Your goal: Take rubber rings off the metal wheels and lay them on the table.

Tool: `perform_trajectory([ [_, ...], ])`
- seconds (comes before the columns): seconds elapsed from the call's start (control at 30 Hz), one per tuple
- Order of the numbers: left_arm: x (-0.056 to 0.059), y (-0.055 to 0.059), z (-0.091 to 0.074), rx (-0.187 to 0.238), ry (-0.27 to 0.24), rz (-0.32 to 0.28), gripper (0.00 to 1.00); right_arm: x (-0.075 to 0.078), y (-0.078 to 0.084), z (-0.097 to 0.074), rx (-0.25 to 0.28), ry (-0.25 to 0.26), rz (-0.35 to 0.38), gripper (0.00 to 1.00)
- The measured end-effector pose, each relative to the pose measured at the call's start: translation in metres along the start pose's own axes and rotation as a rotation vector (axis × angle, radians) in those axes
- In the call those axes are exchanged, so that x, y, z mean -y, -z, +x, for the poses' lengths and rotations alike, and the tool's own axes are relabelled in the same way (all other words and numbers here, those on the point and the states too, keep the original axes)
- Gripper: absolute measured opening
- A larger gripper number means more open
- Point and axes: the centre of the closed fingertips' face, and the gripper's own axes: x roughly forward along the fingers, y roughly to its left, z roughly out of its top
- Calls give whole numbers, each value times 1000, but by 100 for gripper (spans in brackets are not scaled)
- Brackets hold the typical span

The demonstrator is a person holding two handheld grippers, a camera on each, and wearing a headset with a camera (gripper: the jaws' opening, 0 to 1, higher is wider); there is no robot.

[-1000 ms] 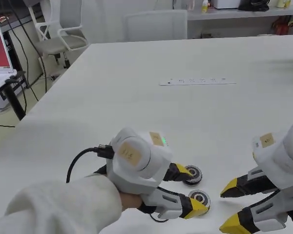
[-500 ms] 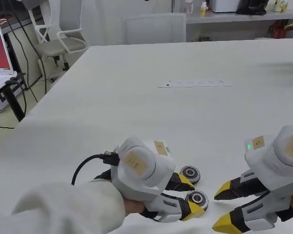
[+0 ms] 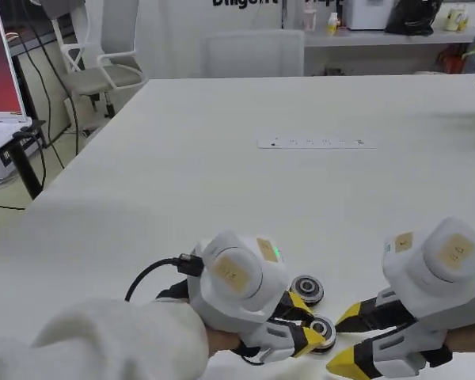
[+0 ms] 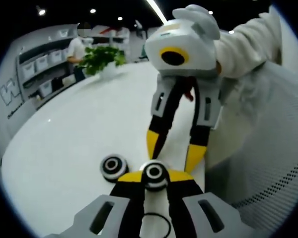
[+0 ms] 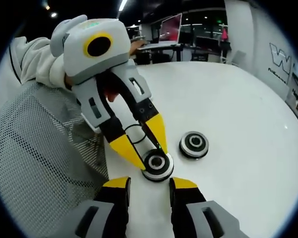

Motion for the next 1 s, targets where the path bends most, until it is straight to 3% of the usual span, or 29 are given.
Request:
perform_trajectory([
  [0.2, -3, -1, 1, 5, -9, -14, 16, 9, 1, 2, 5, 41, 11, 27],
  [0.43, -3, -1, 3, 23, -7, -25, 14, 10, -6, 2, 47, 39, 36, 22],
  [0.67, -2, -2, 2, 26, -6, -30, 14, 9, -5, 1, 25, 30, -39, 18],
  [0.83, -2, -3, 2, 29, -8, -40, 14, 9, -3, -2, 11, 29, -51, 15],
  [0.93, -1, -3, 2, 29, -8, -41, 14, 13, 1, -3, -7, 43, -75, 0],
  [1.0, -1, -3, 2, 28, -10, -38, 14, 13, 2, -3, -11, 38, -58, 0],
])
